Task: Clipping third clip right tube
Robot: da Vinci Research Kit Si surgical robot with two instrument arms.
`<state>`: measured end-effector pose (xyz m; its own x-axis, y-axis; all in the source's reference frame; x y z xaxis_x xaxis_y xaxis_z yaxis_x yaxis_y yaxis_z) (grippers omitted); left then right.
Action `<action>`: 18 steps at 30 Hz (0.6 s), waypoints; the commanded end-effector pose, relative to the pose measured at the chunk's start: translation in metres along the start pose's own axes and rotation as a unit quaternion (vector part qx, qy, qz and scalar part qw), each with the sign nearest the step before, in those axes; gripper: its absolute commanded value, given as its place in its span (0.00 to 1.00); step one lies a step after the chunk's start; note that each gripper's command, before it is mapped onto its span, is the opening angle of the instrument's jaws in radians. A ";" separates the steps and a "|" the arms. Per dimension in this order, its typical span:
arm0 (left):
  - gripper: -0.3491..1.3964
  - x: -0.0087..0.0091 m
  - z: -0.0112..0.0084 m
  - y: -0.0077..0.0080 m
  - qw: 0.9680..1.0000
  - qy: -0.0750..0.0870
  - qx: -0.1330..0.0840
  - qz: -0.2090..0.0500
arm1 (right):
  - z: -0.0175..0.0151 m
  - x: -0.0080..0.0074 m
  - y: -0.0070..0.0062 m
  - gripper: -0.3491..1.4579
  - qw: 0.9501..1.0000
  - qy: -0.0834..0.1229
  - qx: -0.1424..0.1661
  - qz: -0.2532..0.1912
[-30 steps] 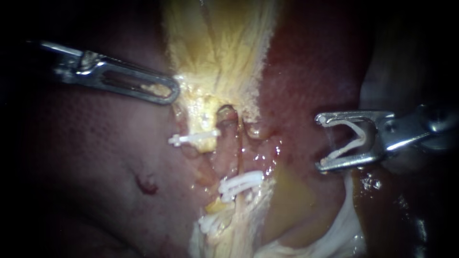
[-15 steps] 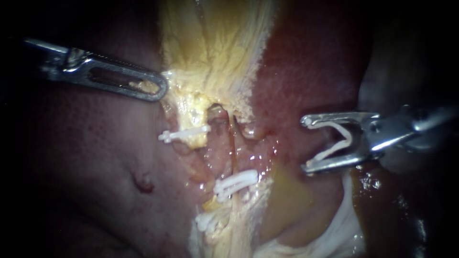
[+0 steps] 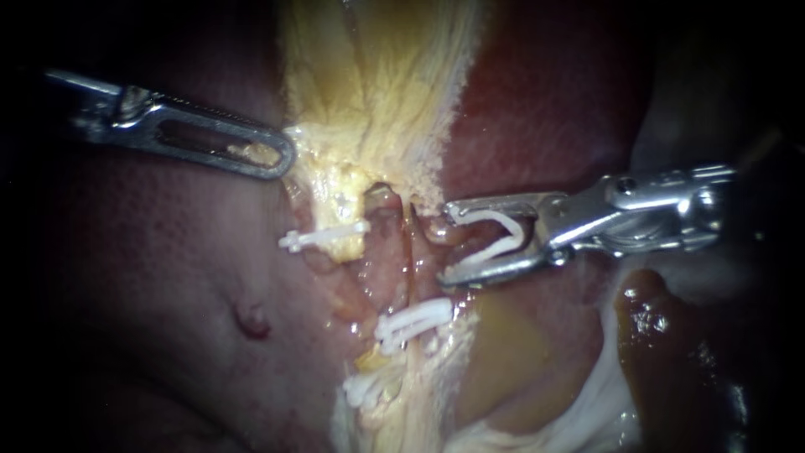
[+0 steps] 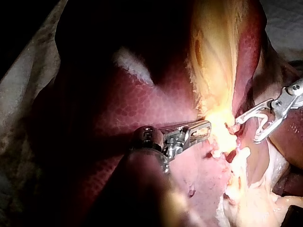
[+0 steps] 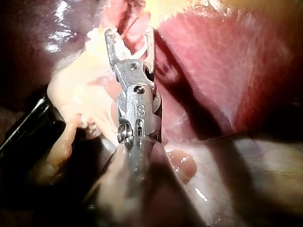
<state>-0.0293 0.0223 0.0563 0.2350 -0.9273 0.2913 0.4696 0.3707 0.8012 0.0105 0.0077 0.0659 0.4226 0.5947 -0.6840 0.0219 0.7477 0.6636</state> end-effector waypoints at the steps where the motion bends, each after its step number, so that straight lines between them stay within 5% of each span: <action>1: 0.00 0.0000 0.0000 0.0000 1.000 0.000 0.000 0.000 | 0.0002 -0.0002 0.0004 0.47 1.000 0.001 0.001 0.004; 7: 0.00 0.0001 0.0001 0.0000 1.000 0.000 -0.001 0.000 | 0.0010 -0.0012 0.0022 0.47 1.000 0.002 0.000 0.020; 18: 0.00 0.0002 0.0003 -0.0001 1.000 -0.001 -0.001 0.000 | 0.0037 -0.0006 0.0027 0.47 0.999 0.019 0.001 0.027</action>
<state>-0.0296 0.0221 0.0564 0.2334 -0.9273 0.2925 0.4719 0.3710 0.7997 0.0140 0.0082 0.0694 0.3883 0.6462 -0.6570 0.0048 0.7115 0.7027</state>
